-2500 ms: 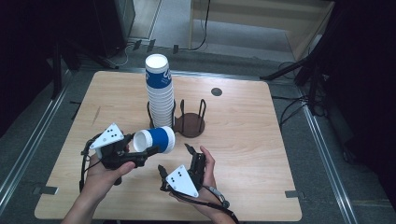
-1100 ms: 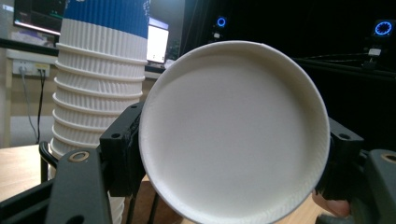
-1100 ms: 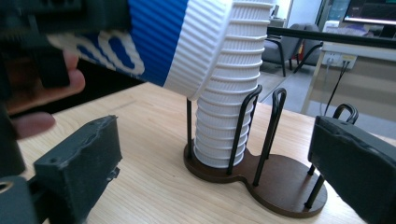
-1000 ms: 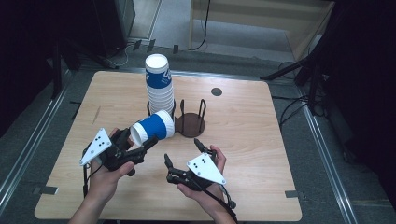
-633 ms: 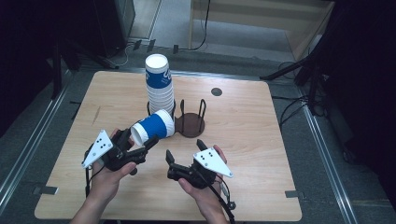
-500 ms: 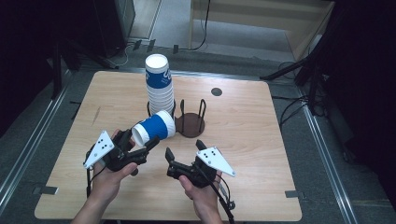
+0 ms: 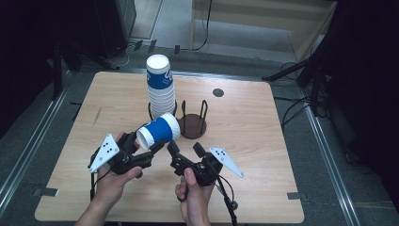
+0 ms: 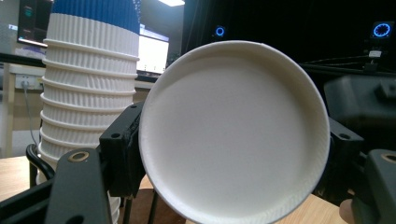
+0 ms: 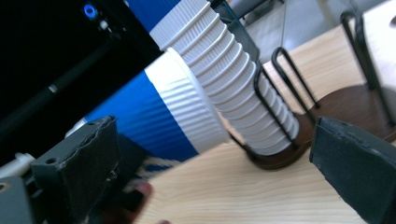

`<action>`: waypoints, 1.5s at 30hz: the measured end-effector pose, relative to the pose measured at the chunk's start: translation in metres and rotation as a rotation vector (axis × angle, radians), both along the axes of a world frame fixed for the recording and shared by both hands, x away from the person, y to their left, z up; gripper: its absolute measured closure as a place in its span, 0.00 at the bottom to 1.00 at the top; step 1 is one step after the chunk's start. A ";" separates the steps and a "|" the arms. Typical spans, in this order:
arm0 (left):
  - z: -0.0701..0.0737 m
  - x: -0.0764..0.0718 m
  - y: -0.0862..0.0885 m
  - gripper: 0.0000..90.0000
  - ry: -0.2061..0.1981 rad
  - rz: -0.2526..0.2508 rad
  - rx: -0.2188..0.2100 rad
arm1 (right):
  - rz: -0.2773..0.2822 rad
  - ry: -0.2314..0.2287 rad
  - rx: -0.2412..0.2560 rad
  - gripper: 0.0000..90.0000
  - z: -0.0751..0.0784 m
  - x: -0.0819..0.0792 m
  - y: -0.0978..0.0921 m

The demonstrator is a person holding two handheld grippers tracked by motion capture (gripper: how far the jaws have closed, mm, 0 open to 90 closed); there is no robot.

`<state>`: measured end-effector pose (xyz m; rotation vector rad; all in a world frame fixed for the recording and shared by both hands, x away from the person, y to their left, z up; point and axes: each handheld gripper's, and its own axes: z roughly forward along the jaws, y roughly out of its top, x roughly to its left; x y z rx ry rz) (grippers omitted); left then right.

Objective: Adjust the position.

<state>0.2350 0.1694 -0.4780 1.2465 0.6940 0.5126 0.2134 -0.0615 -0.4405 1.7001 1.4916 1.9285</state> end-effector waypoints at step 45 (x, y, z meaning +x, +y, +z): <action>-0.005 -0.009 -0.023 0.30 -0.034 -0.070 0.047 | 0.033 0.426 0.641 0.02 -0.012 0.035 0.007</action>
